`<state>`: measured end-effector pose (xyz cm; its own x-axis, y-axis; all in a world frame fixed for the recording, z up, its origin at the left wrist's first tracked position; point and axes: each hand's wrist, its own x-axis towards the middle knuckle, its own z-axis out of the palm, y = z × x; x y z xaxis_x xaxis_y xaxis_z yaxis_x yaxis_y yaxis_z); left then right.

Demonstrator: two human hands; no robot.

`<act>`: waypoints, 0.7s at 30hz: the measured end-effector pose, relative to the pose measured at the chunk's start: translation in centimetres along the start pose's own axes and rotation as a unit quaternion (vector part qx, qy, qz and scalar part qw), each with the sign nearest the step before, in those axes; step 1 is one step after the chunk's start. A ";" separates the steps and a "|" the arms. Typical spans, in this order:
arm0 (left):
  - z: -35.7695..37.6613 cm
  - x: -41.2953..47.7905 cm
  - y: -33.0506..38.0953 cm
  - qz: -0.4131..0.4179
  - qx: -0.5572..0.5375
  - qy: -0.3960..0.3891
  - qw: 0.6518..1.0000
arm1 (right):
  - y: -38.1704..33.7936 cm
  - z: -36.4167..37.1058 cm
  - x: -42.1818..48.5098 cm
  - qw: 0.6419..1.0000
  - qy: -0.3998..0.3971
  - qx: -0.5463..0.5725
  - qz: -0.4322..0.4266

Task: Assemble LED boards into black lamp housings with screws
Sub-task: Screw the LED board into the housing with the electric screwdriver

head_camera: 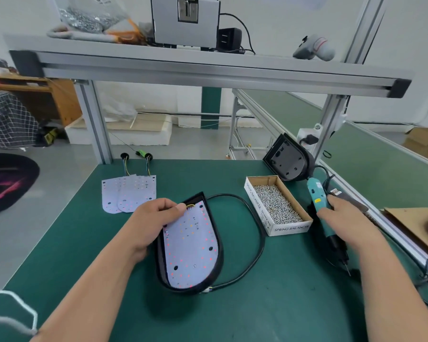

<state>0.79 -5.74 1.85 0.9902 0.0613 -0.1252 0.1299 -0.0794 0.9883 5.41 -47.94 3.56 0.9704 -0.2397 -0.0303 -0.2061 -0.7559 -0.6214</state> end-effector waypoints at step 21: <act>0.3 -0.1 0.2 -0.039 -0.089 0.021 0.995 | -6.4 3.7 -7.1 0.890 -0.253 -0.122 -0.360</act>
<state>0.70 -6.03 2.09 0.9741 0.1012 -0.2022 0.1917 0.1047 0.9758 0.28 -39.10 4.88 0.7825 0.6174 -0.0802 0.5297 -0.7279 -0.4354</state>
